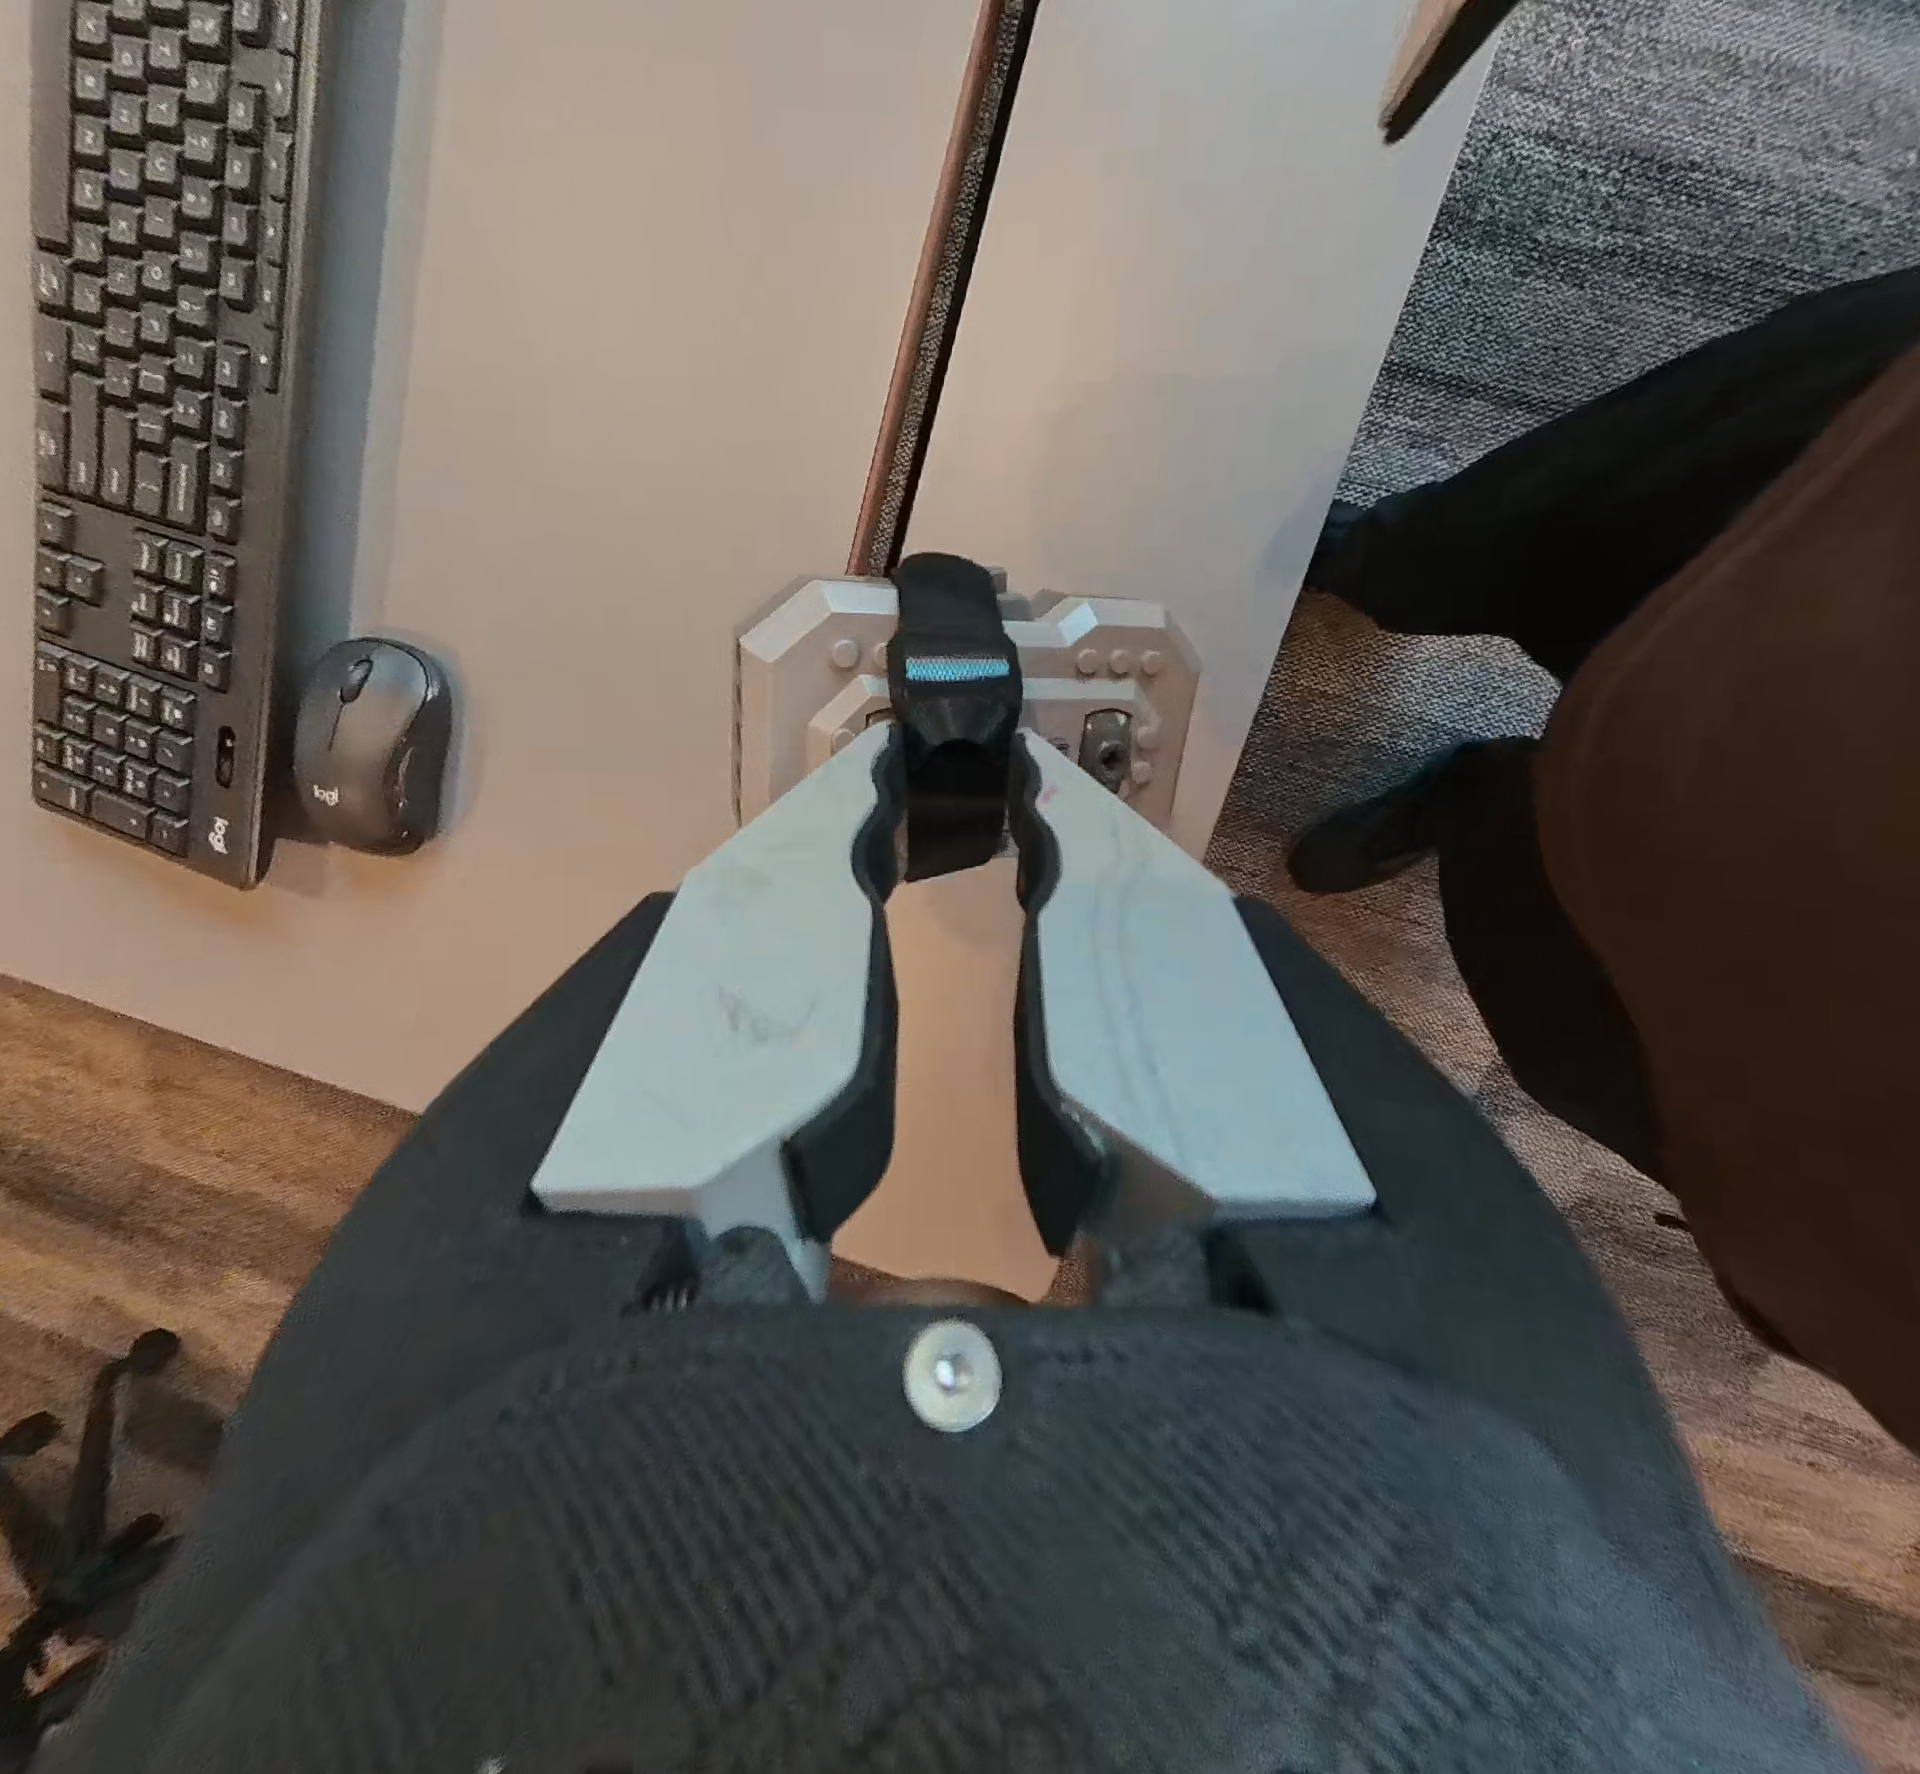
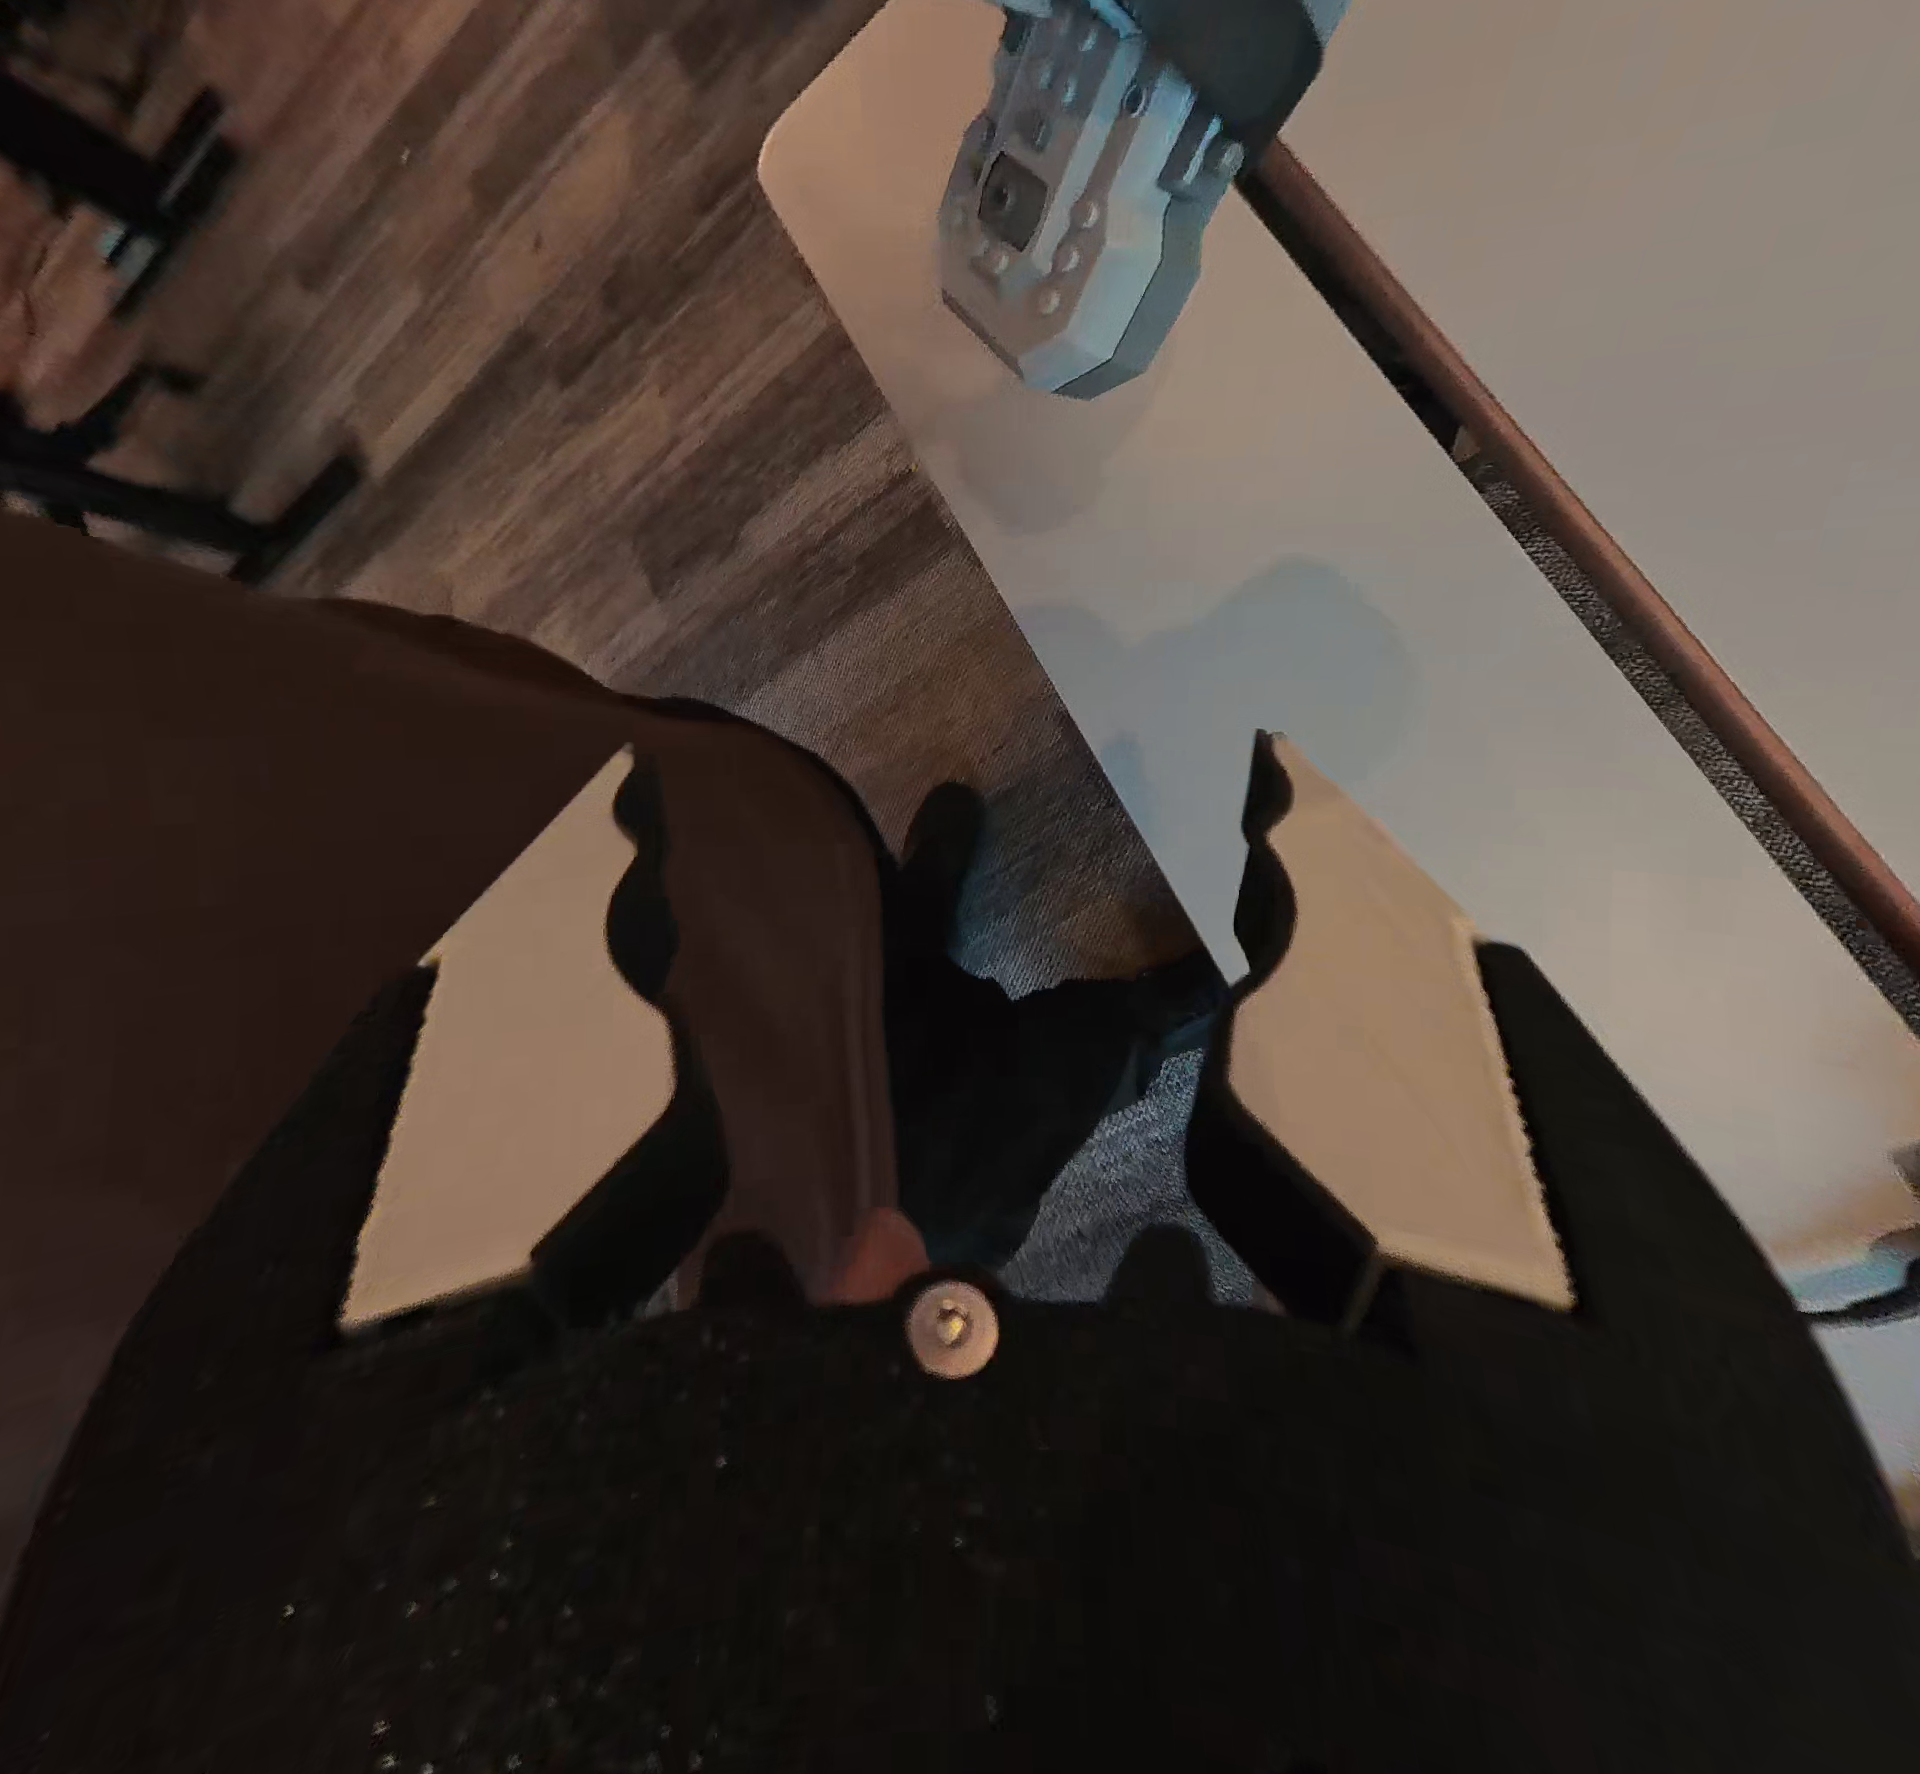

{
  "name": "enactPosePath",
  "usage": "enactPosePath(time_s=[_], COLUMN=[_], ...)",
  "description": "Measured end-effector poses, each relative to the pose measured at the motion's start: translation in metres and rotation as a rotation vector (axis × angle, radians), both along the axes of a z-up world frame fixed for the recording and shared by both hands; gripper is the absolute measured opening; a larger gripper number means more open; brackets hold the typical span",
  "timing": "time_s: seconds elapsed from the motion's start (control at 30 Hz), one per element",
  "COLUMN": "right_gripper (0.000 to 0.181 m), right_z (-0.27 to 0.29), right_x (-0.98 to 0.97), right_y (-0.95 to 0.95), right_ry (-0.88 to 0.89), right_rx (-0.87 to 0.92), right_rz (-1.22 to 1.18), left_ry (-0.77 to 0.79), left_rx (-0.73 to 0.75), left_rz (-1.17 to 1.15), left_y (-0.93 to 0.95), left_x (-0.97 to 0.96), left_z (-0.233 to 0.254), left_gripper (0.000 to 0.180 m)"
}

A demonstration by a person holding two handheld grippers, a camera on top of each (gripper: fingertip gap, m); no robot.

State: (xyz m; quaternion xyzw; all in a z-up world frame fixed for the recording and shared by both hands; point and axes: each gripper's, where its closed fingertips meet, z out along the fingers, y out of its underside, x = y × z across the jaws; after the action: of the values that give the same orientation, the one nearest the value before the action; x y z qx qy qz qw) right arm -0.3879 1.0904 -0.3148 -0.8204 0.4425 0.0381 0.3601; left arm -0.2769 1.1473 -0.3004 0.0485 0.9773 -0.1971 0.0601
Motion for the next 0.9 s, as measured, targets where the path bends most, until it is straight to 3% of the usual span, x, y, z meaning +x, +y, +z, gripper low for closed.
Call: enactPosePath(time_s=[0.37,0.9], right_gripper=[0.109,0.110], right_z=[-0.013,-0.020], right_x=[-0.031,-0.059], right_y=[0.009,-0.003], right_ry=[0.053,0.053], right_rx=[0.111,0.114], right_rz=[-0.081,-0.176], left_ry=[0.021,-0.010], left_rx=[0.016,0.033], left_rz=[-0.025,-0.002], left_y=[-0.023,-0.039], left_x=[-0.006,-0.002], left_z=[-0.031,-0.072], left_gripper=[0.017,0.017])
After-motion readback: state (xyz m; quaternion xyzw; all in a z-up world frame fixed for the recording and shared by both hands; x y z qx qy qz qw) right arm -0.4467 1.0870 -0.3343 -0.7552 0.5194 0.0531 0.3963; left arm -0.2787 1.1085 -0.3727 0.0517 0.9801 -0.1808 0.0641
